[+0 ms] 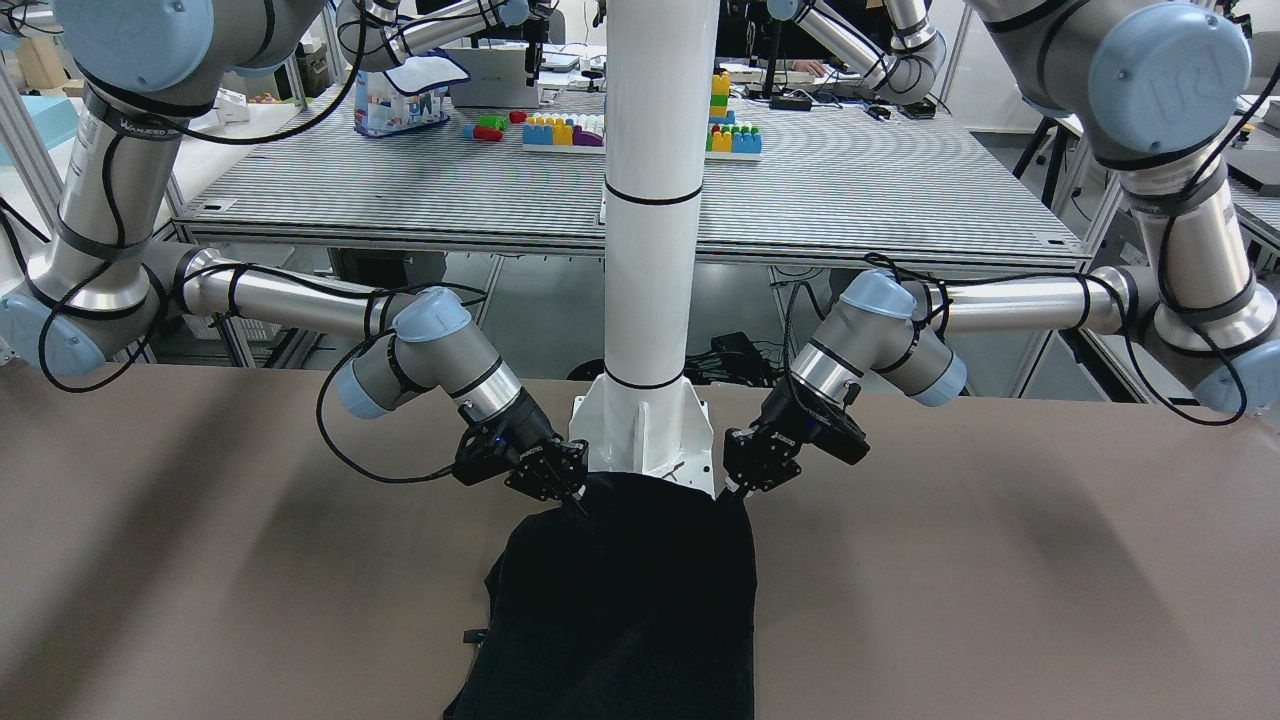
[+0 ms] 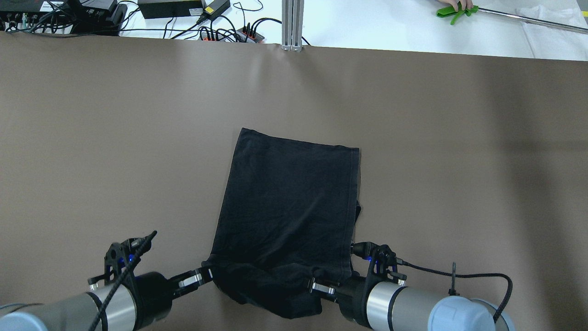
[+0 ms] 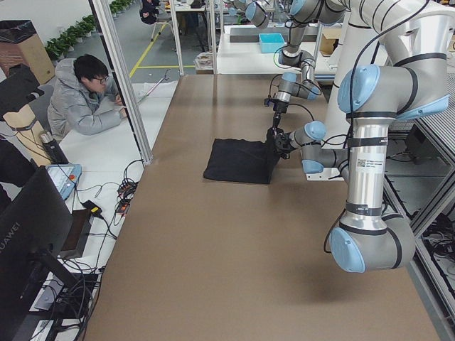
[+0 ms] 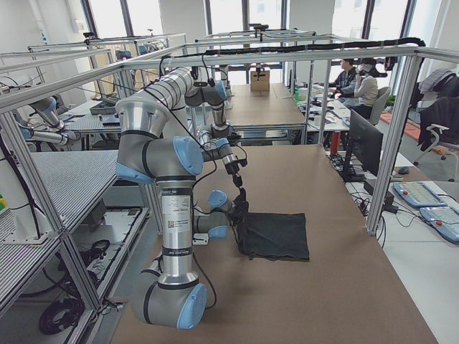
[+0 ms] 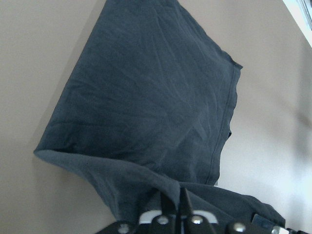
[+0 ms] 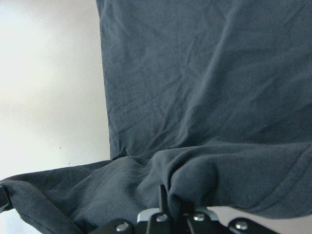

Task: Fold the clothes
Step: 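Lift both near corners and fold them away from the robot over the shirt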

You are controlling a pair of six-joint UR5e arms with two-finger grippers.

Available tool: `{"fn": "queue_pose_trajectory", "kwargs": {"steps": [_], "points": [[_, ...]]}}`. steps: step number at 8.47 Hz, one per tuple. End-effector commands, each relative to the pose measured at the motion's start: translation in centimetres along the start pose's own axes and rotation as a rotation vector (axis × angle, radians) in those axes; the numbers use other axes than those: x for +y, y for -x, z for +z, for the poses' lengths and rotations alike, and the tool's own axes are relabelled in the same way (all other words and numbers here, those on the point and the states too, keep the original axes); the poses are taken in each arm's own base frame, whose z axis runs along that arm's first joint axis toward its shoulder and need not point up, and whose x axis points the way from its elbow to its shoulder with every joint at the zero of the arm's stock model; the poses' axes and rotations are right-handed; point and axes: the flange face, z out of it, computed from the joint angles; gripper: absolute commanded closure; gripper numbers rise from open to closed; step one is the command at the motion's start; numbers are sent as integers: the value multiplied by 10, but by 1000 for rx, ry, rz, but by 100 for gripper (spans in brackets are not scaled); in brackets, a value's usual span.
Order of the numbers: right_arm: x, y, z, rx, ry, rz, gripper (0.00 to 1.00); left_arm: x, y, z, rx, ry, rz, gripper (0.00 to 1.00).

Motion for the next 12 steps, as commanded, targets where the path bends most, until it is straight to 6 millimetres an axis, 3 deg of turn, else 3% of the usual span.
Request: {"fn": "queue_pose_trajectory", "kwargs": {"steps": [1, 3, 6, 9, 12], "points": [[-48, 25, 12, 2, -90, 3, 100, -44, -20, 26, 5, -46, 17, 100], [-83, 19, 28, 37, -151, 2, 100, -81, -36, 52, -5, -54, 6, 100], [-117, 19, 69, 86, -202, 1, 100, -130, -49, 94, -43, -96, 16, 100], [-135, 23, 89, 102, -230, 7, 100, -139, -48, 104, -55, -110, 17, 100], [-152, 17, 92, 119, -254, 14, 100, -146, -45, 108, -65, -122, 15, 100]]}}
